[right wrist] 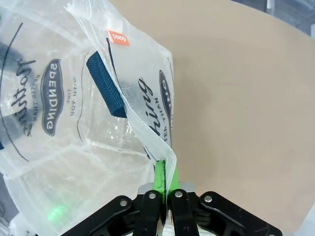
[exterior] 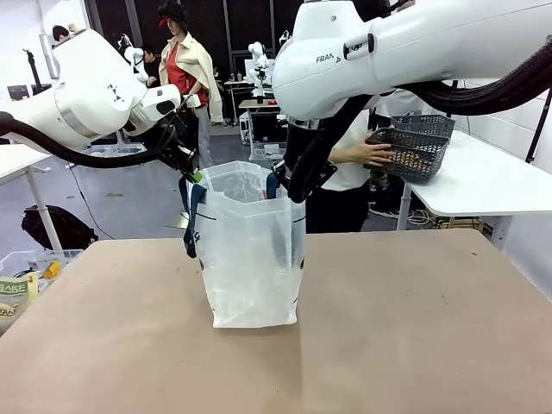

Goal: Transfer purchased items from the store into the shopping bag.
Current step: Open the Reusable shopping bag in the center of the table, then move the Reusable shopping bag to the right side of the table.

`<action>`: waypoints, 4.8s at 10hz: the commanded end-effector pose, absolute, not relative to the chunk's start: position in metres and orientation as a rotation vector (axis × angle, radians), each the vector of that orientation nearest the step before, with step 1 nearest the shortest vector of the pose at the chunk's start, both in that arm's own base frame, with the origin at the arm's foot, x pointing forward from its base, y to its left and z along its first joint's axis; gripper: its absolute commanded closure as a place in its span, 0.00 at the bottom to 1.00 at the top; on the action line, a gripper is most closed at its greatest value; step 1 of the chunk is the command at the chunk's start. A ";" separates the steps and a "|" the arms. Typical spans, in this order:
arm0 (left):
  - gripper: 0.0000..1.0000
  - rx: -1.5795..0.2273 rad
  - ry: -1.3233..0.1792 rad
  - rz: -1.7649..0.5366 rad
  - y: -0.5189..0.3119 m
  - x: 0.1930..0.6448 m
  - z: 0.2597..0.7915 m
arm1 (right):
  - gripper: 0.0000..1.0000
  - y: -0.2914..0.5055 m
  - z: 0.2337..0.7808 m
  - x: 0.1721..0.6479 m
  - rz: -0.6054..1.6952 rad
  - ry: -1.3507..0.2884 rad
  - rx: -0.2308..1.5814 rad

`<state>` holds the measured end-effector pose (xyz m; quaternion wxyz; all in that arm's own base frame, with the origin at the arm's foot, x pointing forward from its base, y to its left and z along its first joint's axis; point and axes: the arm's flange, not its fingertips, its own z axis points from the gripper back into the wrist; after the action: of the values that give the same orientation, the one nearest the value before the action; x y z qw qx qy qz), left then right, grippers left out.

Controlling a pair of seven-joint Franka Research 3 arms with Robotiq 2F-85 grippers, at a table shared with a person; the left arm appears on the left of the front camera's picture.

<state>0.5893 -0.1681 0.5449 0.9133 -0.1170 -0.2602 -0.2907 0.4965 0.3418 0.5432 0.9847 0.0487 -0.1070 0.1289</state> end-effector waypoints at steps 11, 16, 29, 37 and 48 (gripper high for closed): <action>1.00 -0.237 -0.535 -0.599 -0.166 0.590 0.545 | 1.00 0.342 0.545 0.497 0.258 -0.218 0.110; 1.00 -0.237 -0.535 -0.599 -0.166 0.590 0.545 | 1.00 0.342 0.545 0.497 0.258 -0.218 0.110; 1.00 -0.237 -0.535 -0.599 -0.166 0.590 0.545 | 1.00 0.342 0.545 0.497 0.258 -0.218 0.110; 1.00 -0.237 -0.535 -0.599 -0.166 0.590 0.545 | 1.00 0.342 0.545 0.497 0.258 -0.218 0.110; 1.00 -0.237 -0.535 -0.599 -0.166 0.590 0.545 | 1.00 0.342 0.545 0.497 0.258 -0.218 0.110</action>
<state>0.5893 -0.1683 0.5449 0.9132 -0.1169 -0.2601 -0.2910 0.4964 0.3419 0.5434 0.9846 0.0488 -0.1071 0.1290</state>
